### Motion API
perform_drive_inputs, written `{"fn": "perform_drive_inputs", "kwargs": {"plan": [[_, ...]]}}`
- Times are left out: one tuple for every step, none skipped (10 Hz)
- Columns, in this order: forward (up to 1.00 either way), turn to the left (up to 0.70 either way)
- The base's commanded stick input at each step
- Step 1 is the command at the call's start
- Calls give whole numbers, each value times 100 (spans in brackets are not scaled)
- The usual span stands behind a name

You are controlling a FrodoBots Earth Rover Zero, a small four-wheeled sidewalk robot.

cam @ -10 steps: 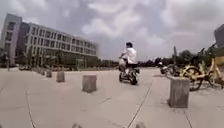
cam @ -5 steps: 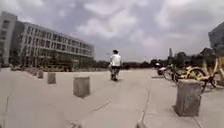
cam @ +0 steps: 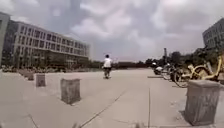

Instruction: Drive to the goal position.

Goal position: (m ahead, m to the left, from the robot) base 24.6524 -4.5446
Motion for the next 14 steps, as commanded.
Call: {"fn": "perform_drive_inputs", "kwargs": {"plan": [[70, -14], [70, -4], [70, 0], [70, 0], [70, 0], [70, 0], [70, 0], [70, 0], [70, 0], [70, 0], [70, 0], [70, 0], [70, 0], [70, 0]]}}
